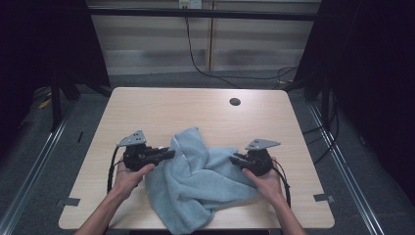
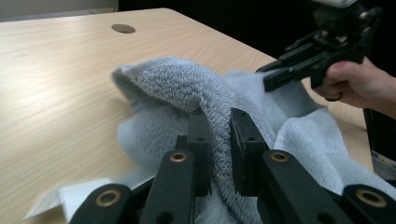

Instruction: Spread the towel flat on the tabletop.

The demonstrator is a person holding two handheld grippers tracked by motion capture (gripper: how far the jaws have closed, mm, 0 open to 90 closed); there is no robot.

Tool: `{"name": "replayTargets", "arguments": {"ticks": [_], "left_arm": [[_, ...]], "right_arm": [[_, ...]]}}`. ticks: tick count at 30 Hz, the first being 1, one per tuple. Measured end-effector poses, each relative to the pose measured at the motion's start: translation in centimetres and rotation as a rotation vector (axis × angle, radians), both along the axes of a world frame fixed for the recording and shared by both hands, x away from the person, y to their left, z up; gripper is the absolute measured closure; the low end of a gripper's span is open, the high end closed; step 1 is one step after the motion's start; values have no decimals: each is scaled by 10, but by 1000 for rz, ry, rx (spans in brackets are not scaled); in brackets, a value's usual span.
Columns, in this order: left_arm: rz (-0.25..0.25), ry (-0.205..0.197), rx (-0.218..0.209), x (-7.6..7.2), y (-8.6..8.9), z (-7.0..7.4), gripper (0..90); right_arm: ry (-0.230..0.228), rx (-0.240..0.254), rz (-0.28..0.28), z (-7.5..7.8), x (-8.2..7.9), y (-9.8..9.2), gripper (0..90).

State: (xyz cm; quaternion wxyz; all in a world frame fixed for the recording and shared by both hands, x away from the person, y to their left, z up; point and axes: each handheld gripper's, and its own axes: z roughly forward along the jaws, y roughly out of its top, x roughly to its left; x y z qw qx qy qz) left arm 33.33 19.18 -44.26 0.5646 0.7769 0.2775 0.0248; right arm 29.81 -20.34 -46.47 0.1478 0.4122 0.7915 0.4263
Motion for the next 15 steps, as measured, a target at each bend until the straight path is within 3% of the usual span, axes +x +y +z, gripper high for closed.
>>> {"name": "replayTargets", "arguments": {"ticks": [6,9,15], "left_arm": [[64,-48,-33,6,17,25,805],[97,-94,-21,11,27,47,808],[195,-172,-48,25,51,94,813]], "right_arm": [[-65,47,-89,30,10,-26,778],[-94,44,-125,53,20,-35,779],[-176,45,-203,101,43,-48,781]]}}
